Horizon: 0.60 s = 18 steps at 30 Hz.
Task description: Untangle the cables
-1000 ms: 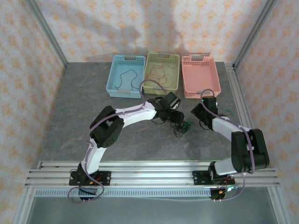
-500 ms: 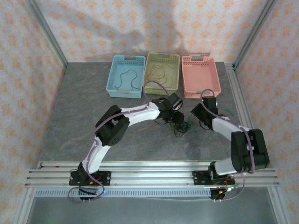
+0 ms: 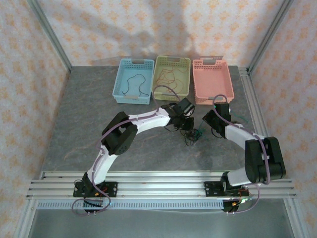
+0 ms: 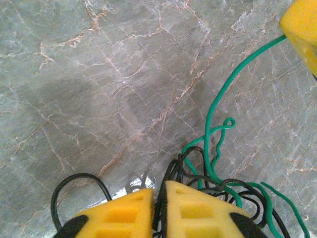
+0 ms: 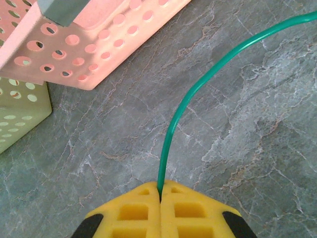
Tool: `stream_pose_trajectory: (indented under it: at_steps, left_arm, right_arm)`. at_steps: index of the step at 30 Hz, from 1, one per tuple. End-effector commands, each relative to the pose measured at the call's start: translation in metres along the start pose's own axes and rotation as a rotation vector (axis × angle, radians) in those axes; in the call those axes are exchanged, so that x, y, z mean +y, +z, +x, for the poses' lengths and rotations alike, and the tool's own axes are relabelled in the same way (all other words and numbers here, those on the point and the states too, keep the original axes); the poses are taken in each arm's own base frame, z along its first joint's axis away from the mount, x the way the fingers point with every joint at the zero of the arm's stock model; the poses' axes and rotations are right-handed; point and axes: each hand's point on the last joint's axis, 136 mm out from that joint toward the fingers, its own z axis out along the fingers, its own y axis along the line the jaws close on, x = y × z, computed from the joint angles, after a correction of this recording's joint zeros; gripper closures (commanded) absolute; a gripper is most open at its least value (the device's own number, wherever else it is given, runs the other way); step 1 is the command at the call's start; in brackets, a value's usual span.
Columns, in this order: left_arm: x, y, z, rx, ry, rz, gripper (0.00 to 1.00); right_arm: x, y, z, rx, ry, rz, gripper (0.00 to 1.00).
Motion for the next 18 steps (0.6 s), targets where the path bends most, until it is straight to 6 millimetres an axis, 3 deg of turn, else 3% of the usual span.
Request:
stream_pose_trajectory:
  at_steps: [1, 3, 5, 7, 11, 18]
  left_arm:
    - [-0.0048, 0.0048, 0.0067, 0.025, 0.010, 0.003, 0.90]
    - [-0.0048, 0.0039, 0.0066, 0.023, 0.010, 0.002, 0.86]
    - [-0.0039, 0.0043, 0.0073, 0.026, 0.006, -0.001, 0.69]
    - [-0.0040, 0.0049, 0.0075, 0.027, 0.007, 0.000, 0.64]
    - [-0.0056, 0.0056, 0.0084, 0.031, 0.010, 0.007, 0.66]
    - [-0.0069, 0.0072, 0.0096, 0.037, 0.016, 0.008, 0.83]
  right_arm:
    - [0.0097, -0.0002, -0.0057, -0.011, -0.007, -0.018, 1.00]
    - [0.0097, 0.0000, -0.0054, -0.009, -0.007, -0.018, 1.00]
    - [0.0099, -0.0002, -0.0057, -0.010, -0.007, -0.019, 1.00]
    - [0.0099, 0.0000, -0.0053, -0.009, -0.008, -0.019, 1.00]
    - [0.0096, 0.0002, -0.0052, -0.008, -0.008, -0.018, 1.00]
    - [0.0100, -0.0002, -0.0059, -0.011, -0.008, -0.018, 1.00]
